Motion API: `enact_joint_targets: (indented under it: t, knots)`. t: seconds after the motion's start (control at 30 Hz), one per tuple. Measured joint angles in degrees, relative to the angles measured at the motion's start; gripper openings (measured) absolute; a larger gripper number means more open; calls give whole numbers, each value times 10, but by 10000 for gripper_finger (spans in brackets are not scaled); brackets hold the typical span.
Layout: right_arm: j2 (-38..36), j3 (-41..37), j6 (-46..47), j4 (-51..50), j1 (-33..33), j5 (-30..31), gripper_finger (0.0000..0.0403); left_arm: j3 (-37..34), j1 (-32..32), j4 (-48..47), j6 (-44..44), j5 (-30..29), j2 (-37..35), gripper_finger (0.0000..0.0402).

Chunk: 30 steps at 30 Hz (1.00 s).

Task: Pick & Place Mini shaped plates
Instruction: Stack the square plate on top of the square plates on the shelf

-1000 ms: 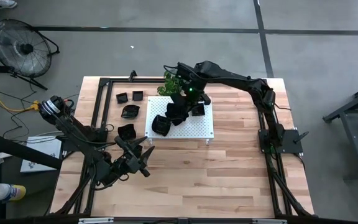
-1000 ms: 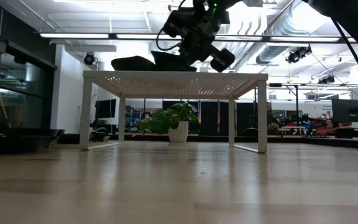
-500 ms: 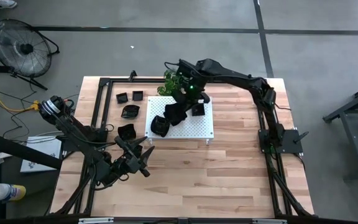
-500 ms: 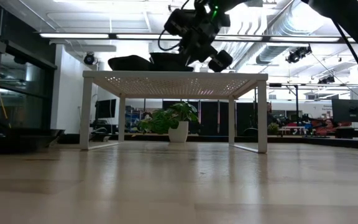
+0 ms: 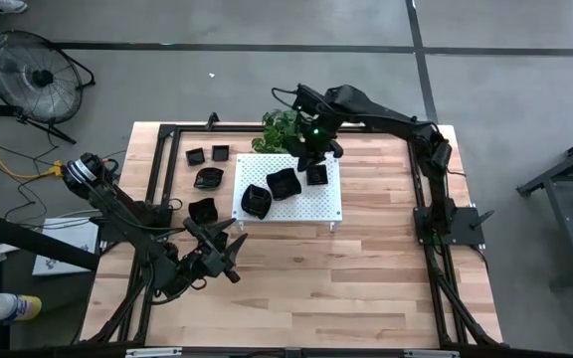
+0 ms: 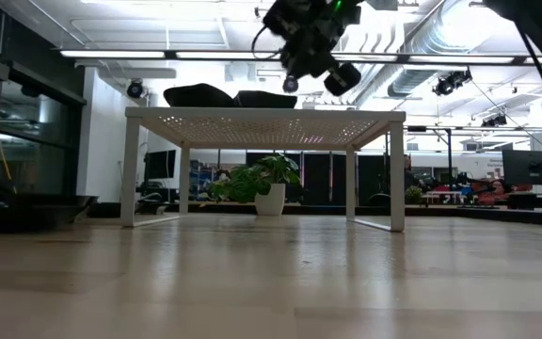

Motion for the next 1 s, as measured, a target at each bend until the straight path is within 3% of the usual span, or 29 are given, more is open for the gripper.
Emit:
enact_joint_targets:
  t: [0.17,0.4,0.53,0.63,0.73,0.83,1.0]
  knots:
    - [-46,0,-74,-24,-5,65,33,0,0,0,0,0,0,221]
    - [-118,0,-242,-70,11,311,30,0,38,1,23,2,-21,221]
    - [-155,0,-278,-70,28,464,30,0,88,0,50,25,-48,221]
    - [-181,-10,-316,-59,31,531,30,0,129,1,75,41,-76,221]
    - [-223,-66,-382,-4,31,531,30,0,172,-25,94,74,-107,220]
    - [-278,-173,-446,95,30,494,30,0,228,-81,85,131,-147,220]
    - [-374,-386,-498,317,18,453,30,0,337,-289,-41,264,-225,220]
